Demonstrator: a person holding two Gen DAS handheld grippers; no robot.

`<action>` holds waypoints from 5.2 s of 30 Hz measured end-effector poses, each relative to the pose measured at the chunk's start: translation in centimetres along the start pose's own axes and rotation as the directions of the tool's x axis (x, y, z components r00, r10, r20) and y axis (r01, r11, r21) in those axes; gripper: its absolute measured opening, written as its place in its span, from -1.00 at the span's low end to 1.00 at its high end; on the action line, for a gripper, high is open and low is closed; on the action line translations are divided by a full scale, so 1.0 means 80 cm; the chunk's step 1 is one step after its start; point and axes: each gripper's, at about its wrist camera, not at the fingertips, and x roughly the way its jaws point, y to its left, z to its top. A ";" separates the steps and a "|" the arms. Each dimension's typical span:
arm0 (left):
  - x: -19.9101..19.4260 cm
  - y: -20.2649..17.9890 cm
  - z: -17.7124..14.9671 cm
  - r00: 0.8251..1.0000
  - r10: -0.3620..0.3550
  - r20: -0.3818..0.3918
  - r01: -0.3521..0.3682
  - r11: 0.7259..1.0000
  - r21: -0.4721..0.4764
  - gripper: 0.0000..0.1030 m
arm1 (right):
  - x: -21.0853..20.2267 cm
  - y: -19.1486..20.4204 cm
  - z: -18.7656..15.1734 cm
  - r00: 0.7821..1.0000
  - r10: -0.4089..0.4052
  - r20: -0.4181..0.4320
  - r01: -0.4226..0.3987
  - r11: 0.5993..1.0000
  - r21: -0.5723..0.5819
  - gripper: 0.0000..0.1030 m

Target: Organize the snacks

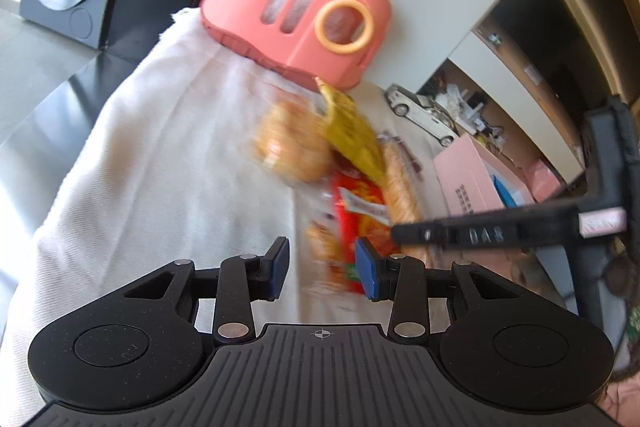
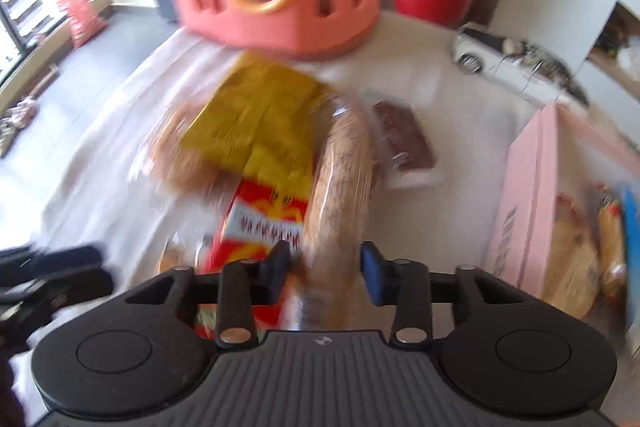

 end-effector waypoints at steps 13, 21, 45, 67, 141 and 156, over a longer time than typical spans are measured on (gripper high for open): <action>-0.005 -0.018 -0.002 1.000 0.020 0.011 -0.020 0.999 0.040 -0.20 | -0.050 0.008 -0.049 0.993 0.118 -0.002 -0.117 0.992 -0.052 -0.18; 0.001 -0.035 -0.005 1.000 0.025 -0.006 -0.024 0.994 0.105 -0.20 | -0.038 -0.056 0.040 0.975 -0.094 0.202 0.071 0.990 0.118 0.71; -0.016 -0.016 0.030 0.993 0.067 0.100 -0.076 0.994 0.080 -0.20 | 0.019 0.000 0.010 1.000 0.028 -0.001 -0.028 0.998 -0.050 -0.32; -0.014 -0.011 -0.015 0.997 0.075 -0.008 -0.074 0.991 0.114 -0.20 | 0.043 -0.025 0.061 0.999 -0.031 -0.026 0.031 1.000 -0.001 0.00; -0.055 0.006 -0.055 0.981 0.193 -0.014 -0.188 0.966 0.178 -0.51 | -0.084 0.052 -0.233 0.973 -0.017 0.229 0.024 0.999 -0.028 0.86; -0.065 0.018 -0.067 0.995 0.094 -0.030 -0.087 0.979 0.185 -0.51 | -0.066 0.023 -0.108 0.944 -0.114 0.308 0.098 0.993 0.068 0.65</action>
